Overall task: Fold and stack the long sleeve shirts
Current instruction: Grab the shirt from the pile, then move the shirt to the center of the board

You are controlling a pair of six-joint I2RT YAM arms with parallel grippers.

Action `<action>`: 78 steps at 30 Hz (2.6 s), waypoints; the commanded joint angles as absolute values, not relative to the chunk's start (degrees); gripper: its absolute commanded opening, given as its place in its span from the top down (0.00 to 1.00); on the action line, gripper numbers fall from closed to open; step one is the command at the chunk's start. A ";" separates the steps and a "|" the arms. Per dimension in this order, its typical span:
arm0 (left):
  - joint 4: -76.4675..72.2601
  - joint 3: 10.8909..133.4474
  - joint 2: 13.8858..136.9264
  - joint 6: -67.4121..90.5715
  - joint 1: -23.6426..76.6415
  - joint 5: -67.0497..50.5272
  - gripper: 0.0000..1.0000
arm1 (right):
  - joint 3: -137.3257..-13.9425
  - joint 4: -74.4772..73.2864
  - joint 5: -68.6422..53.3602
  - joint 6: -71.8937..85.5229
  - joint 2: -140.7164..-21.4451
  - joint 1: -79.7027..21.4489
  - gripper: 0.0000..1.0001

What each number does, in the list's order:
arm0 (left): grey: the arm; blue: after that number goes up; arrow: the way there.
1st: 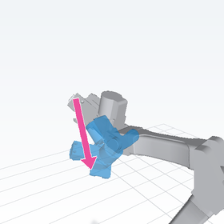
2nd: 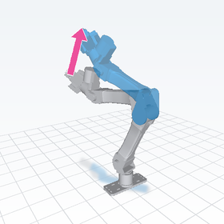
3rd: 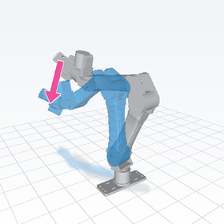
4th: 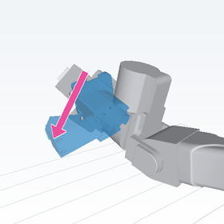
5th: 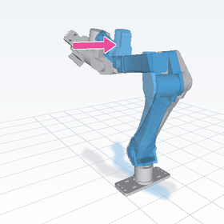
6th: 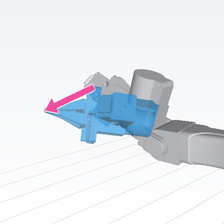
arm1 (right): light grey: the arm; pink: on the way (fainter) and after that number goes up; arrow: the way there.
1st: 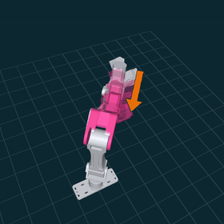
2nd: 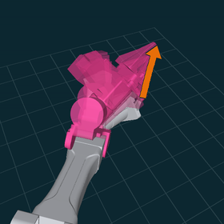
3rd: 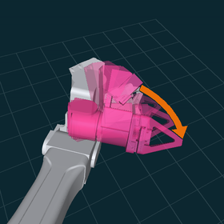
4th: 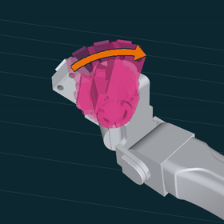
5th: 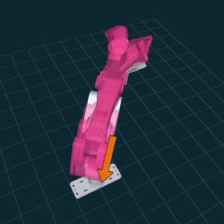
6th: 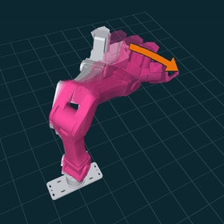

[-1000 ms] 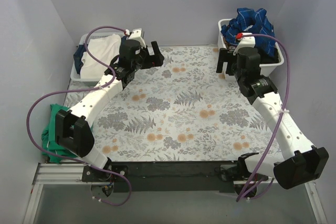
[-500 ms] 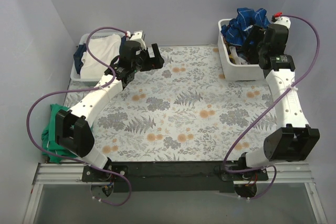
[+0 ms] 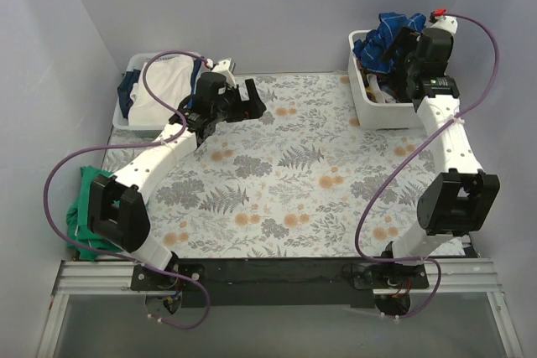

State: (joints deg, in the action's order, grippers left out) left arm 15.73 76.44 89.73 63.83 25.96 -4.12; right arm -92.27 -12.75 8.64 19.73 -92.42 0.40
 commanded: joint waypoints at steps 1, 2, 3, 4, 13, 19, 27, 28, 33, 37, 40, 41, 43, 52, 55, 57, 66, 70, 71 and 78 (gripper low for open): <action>14.41 75.32 85.35 63.63 25.84 -5.98 0.02 | -91.16 -2.21 15.80 19.26 -91.85 -2.52 0.11; 14.41 75.24 85.17 63.46 25.84 -5.80 0.02 | -90.79 -0.63 20.08 18.29 -91.85 -3.51 0.11; 14.41 75.15 85.17 63.28 25.84 -5.89 0.02 | -90.70 -0.53 22.48 16.89 -92.37 -4.65 0.11; 14.50 75.15 85.08 63.19 25.84 -5.89 0.02 | -91.14 -0.61 25.55 15.05 -92.90 -6.83 0.11; 15.03 74.80 83.94 63.37 25.84 -7.21 0.02 | -104.75 -7.37 47.01 16.17 -104.31 -9.49 0.09; 16.17 73.83 82.44 63.11 25.84 -6.77 0.02 | -117.24 -10.02 52.02 11.52 -113.90 -9.41 0.09; 16.96 72.51 80.42 63.28 25.84 -5.71 0.02 | -117.51 -12.65 55.02 11.69 -118.56 -7.74 0.09; 17.05 72.25 80.16 63.37 25.84 -5.71 0.02 | -117.25 -13.09 54.93 12.21 -118.74 -7.39 0.09; 17.58 71.98 79.72 63.46 25.84 -5.36 0.02 | -118.03 -17.82 54.58 14.32 -120.32 -6.24 0.43; 17.84 71.54 79.19 63.19 25.84 -4.92 0.02 | -119.97 -22.74 51.95 17.31 -121.29 -4.31 0.53; 18.02 71.46 78.84 63.02 25.84 -4.66 0.02 | -122.69 -27.58 49.93 20.82 -122.34 -3.17 0.96; 18.02 71.28 78.75 63.02 25.84 -4.66 0.02 | -123.04 -28.03 49.66 21.27 -122.08 -3.08 0.99; 18.02 71.19 78.49 62.93 25.75 -4.31 0.02 | -123.22 -28.21 48.44 21.88 -121.29 -3.25 0.99; 17.93 71.54 78.31 62.67 25.84 -3.43 0.02 | -124.54 -26.20 39.65 21.01 -111.28 -8.69 0.99; 17.93 71.98 78.14 62.49 25.84 -2.99 0.02 | -123.58 -23.38 39.65 18.12 -106.28 -13.35 0.99; 17.75 72.07 78.13 62.40 25.84 -3.08 0.02 | -122.87 -22.07 39.03 17.14 -104.42 -17.03 0.99; 17.58 73.30 78.66 62.31 25.84 -2.29 0.02 | -125.86 -20.13 32.80 7.66 -95.11 -30.21 0.99; 17.67 74.00 79.54 62.23 25.84 2.34 0.02 | -124.81 -18.72 22.80 5.98 -89.14 -34.18 0.99; 17.93 74.26 79.54 62.49 25.84 3.50 0.02 | -124.72 -18.55 20.85 5.98 -88.34 -34.80 0.99; 21.26 76.20 79.45 69.40 21.46 11.34 0.02 | -125.07 -15.65 5.72 5.10 -84.29 -42.95 0.99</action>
State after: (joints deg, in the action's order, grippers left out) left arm 18.26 72.95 81.21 63.92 25.47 5.26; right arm -122.96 -23.35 16.67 7.05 -87.00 -38.22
